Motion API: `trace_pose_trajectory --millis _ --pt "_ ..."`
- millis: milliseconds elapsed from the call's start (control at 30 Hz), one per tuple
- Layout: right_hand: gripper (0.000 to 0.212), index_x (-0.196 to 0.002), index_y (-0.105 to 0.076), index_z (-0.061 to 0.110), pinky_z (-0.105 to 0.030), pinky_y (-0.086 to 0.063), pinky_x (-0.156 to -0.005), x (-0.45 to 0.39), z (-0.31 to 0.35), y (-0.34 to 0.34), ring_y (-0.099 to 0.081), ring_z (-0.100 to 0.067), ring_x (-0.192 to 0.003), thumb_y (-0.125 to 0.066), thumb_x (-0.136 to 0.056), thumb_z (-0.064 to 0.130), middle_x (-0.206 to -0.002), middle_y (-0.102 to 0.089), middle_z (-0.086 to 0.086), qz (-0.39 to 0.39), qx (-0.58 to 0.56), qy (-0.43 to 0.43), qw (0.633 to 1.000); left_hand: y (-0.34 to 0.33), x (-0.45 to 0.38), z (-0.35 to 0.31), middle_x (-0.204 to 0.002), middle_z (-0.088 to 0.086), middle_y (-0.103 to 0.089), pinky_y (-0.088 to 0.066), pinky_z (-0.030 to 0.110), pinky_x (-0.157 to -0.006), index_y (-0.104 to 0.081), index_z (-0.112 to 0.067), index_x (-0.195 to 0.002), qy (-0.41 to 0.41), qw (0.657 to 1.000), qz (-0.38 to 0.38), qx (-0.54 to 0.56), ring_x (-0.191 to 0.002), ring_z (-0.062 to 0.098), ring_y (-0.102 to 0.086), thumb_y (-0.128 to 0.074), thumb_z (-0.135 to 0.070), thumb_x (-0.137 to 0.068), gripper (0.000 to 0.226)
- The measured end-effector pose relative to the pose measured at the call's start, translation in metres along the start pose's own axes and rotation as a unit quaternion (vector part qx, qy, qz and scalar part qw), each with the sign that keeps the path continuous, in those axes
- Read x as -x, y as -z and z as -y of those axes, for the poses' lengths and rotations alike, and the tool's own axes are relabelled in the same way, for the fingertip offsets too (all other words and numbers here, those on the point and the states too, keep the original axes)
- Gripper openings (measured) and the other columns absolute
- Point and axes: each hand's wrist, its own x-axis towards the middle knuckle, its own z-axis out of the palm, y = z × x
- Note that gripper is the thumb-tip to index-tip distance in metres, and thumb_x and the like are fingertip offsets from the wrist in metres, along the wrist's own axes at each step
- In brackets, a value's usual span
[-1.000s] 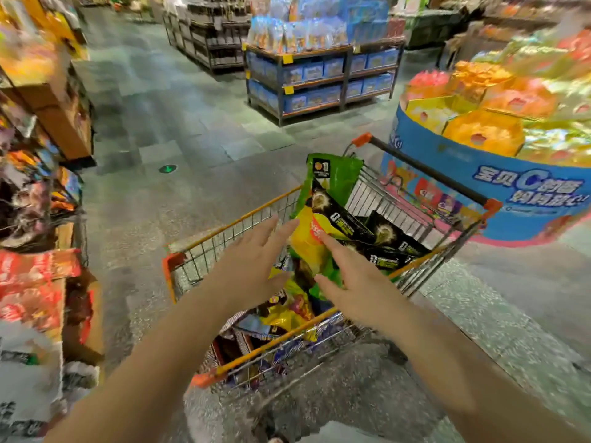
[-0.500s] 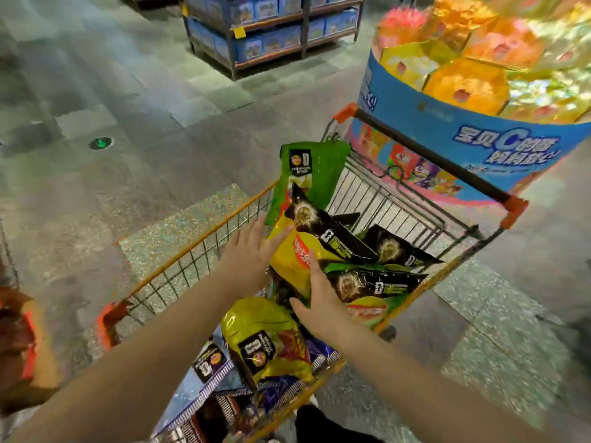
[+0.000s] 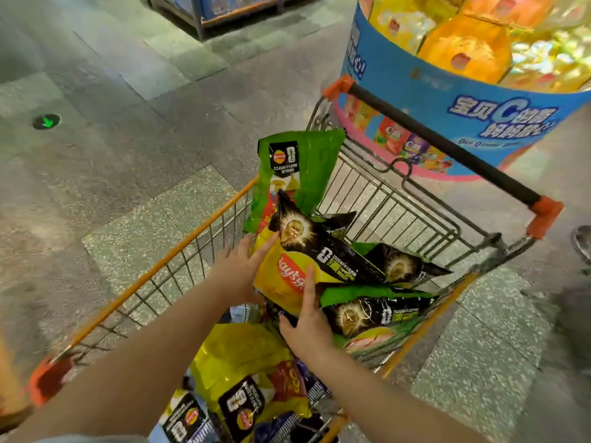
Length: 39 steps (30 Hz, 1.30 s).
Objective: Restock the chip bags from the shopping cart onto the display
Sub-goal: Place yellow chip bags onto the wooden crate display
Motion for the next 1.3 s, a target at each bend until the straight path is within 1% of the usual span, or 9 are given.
trace_pose_trajectory --millis 67,167,433,633,833,933,1000,1167,1300 --pt "0.107 -0.106 0.051 0.06 -0.035 -0.053 -0.085 -0.008 -0.007 -0.003 -0.062 -0.03 -0.097 -0.052 -0.095 0.036 -0.12 -0.058 -0.015 0.004 0.009 -0.002 1.0 -0.002 -0.009 0.003 -0.157 0.019 0.009 -0.011 0.047 -0.117 0.05 -0.041 -0.115 -0.003 1.0 0.012 0.011 -0.145 0.035 -0.008 -0.076 -0.052 -0.07 0.135" --pt "0.105 -0.103 0.054 0.059 -0.035 -0.05 -0.092 -0.016 -0.013 -0.006 -0.057 -0.034 -0.113 -0.049 -0.095 0.04 -0.143 -0.043 -0.018 0.005 0.031 0.007 0.999 -0.004 -0.018 0.006 -0.158 0.016 0.004 -0.023 0.045 -0.113 0.046 -0.04 -0.12 -0.01 0.999 0.017 0.035 -0.142 0.035 -0.022 -0.077 -0.05 -0.07 0.134" --pt "0.108 -0.106 0.048 0.065 -0.038 -0.041 -0.105 -0.018 -0.015 -0.008 -0.041 -0.033 -0.133 -0.054 -0.093 0.034 -0.156 -0.021 -0.015 -0.015 0.009 0.071 0.997 -0.019 -0.013 0.01 -0.131 0.024 -0.048 -0.049 0.047 -0.08 0.023 -0.051 -0.131 -0.058 0.977 -0.127 0.16 -0.101 0.043 -0.06 -0.087 -0.037 -0.062 0.13" --pt "0.089 -0.13 0.015 0.052 -0.034 -0.034 -0.107 -0.006 0.007 -0.002 -0.034 -0.029 -0.136 -0.061 -0.09 0.029 -0.156 -0.015 -0.011 -0.06 -0.039 0.116 0.991 -0.012 0.017 0.013 -0.129 0.023 -0.051 -0.048 0.046 -0.083 0.015 -0.052 -0.135 -0.029 0.97 -0.168 0.172 -0.102 0.043 -0.059 -0.088 -0.037 -0.059 0.13" --pt "0.085 -0.122 0.032 0.066 -0.046 -0.014 -0.119 0.023 0.039 -0.002 -0.003 -0.027 -0.146 -0.038 -0.072 0.065 -0.157 -0.007 -0.01 -0.085 -0.027 0.19 0.978 0.014 0.07 0.019 -0.139 0.017 -0.048 -0.045 0.044 -0.089 0.005 -0.038 -0.146 0.044 0.951 -0.203 0.229 -0.117 0.038 -0.054 -0.079 -0.059 -0.058 0.124" --pt "0.084 -0.121 0.029 0.067 -0.048 -0.006 -0.119 0.041 0.057 0.003 0.006 -0.021 -0.145 -0.039 -0.073 0.064 -0.158 -0.006 -0.01 -0.091 -0.033 0.234 0.967 0.026 0.102 0.021 -0.122 0.02 -0.061 -0.052 0.044 -0.075 -0.013 -0.02 -0.15 0.05 0.939 -0.266 0.214 -0.099 0.04 -0.064 -0.056 -0.075 -0.054 0.119" --pt "0.093 -0.118 0.032 0.067 -0.047 -0.003 -0.12 0.056 0.069 0.008 0.012 -0.016 -0.143 -0.053 -0.081 0.055 -0.159 0.0 -0.009 -0.084 -0.032 0.258 0.962 0.033 0.122 0.021 -0.12 0.019 -0.062 -0.052 0.045 -0.073 -0.005 -0.029 -0.148 0.041 0.933 -0.294 0.203 -0.096 0.04 -0.065 -0.053 -0.076 -0.056 0.115" --pt "0.099 -0.117 0.035 0.069 -0.053 -0.012 -0.117 0.101 0.094 0.014 -0.001 -0.028 -0.147 -0.055 -0.077 0.058 -0.158 -0.004 -0.013 -0.122 -0.044 0.34 0.932 0.047 0.179 0.017 -0.118 0.014 -0.064 -0.052 0.044 -0.074 0.0 -0.034 -0.146 0.052 0.913 -0.355 0.195 -0.096 0.036 -0.065 -0.056 -0.077 -0.059 0.112" --pt "0.114 -0.117 0.035 0.07 -0.055 -0.016 -0.115 0.137 0.11 0.025 -0.009 -0.029 -0.145 -0.068 -0.081 0.037 -0.156 -0.013 -0.016 -0.14 -0.038 0.406 0.903 0.058 0.227 0.01 -0.124 0.005 -0.062 -0.053 0.044 -0.08 -0.01 -0.032 -0.15 0.09 0.9 -0.372 0.207 -0.105 0.029 -0.063 -0.07 -0.074 -0.06 0.116"
